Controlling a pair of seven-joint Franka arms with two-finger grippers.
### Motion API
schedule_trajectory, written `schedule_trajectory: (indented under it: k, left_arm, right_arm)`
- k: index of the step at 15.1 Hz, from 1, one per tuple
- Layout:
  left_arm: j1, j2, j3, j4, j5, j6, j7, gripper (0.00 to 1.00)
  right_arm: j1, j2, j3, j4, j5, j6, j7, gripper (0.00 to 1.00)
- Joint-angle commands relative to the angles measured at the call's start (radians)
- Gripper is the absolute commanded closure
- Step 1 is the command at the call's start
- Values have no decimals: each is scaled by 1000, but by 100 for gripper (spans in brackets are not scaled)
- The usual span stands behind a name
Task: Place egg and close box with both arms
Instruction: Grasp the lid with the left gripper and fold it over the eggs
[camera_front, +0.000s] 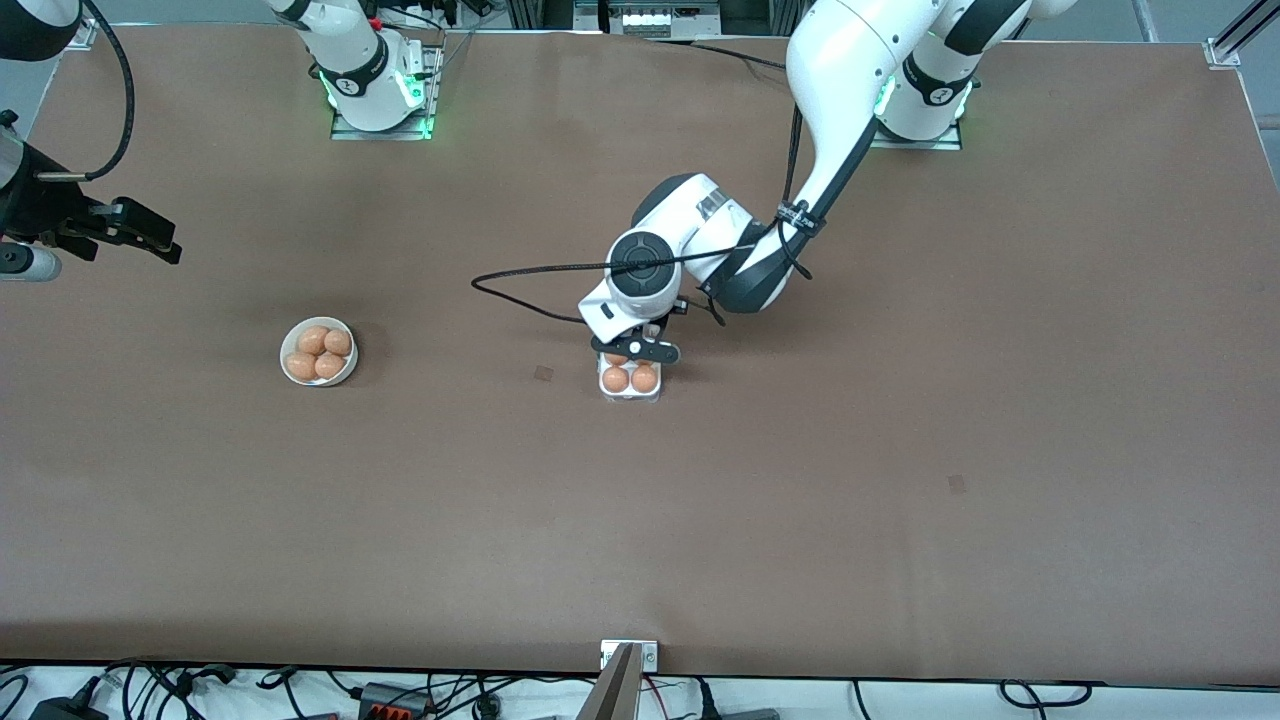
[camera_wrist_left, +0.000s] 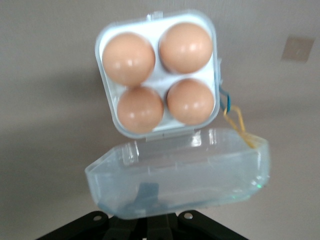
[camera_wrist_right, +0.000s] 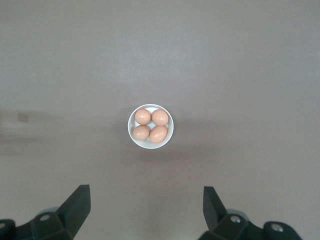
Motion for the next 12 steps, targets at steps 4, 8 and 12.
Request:
schedule_trajectory:
  k: [4, 8, 12]
  left_arm:
    - [2, 36, 60, 150, 16, 53, -1, 100]
    - [57, 21, 70, 148, 25, 66, 8, 100]
    - [175, -70, 68, 141, 31, -61, 87, 100]
  right_arm:
    - [11, -20, 2, -22, -19, 19, 4, 0]
    - [17, -26, 2, -20, -15, -5, 4, 0]
    - [17, -26, 1, -19, -13, -10, 4, 0]
